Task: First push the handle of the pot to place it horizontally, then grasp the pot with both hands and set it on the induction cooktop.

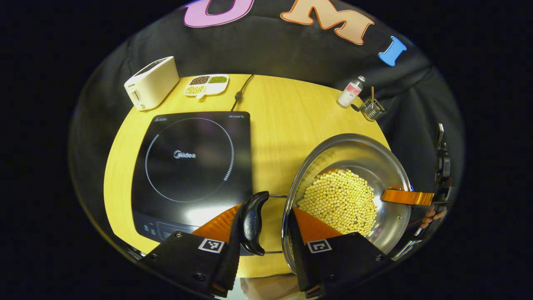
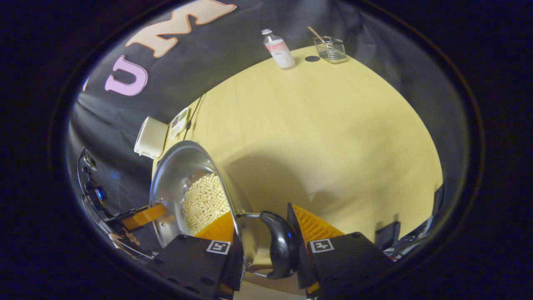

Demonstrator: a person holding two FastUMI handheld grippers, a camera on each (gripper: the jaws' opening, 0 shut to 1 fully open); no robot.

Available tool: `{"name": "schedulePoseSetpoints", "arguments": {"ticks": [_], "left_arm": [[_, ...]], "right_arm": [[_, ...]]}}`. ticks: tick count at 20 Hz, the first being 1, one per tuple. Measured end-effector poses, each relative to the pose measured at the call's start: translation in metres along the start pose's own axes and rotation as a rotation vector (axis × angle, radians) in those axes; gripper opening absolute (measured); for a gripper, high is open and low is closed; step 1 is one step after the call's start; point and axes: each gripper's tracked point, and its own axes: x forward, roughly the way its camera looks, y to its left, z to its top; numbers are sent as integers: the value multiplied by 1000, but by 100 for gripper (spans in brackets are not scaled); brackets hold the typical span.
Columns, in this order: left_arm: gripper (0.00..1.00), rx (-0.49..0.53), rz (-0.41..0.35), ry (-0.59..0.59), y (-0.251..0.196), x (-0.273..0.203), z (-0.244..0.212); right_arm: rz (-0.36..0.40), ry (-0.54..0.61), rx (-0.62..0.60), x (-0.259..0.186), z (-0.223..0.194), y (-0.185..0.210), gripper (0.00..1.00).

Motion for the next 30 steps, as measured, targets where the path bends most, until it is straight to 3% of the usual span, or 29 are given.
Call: {"name": "schedulePoseSetpoints", "arguments": {"ticks": [4, 5, 6, 16, 17, 25, 26, 27, 28, 30], "left_arm": [[58, 66, 8, -24, 50, -13, 19], [57, 76, 12, -29, 64, -15, 23], [59, 84, 15, -35, 76, -17, 26], [57, 100, 65, -107, 187, -19, 46], [57, 93, 69, -115, 197, -16, 47], [57, 67, 105, -176, 245, 7, 67], [57, 66, 113, -185, 249, 9, 71], [58, 67, 125, -196, 253, 12, 75], [58, 71, 138, -213, 257, 15, 80], [58, 89, 159, -225, 265, 19, 87]], "right_arm": [[6, -14, 36, 10, -15, 52, 48], [9, -15, 43, 13, -20, 65, 54], [12, -17, 46, 18, -22, 77, 48], [25, -26, -2, 73, -35, 179, 47], [25, -32, -16, 78, -34, 187, 54], [37, -95, -79, 122, -12, 229, 54], [42, -106, -81, 128, -7, 232, 47], [46, -118, -81, 133, -4, 237, 47], [50, -124, -80, 138, 1, 240, 54], [53, -117, -72, 147, 3, 247, 54]]}}
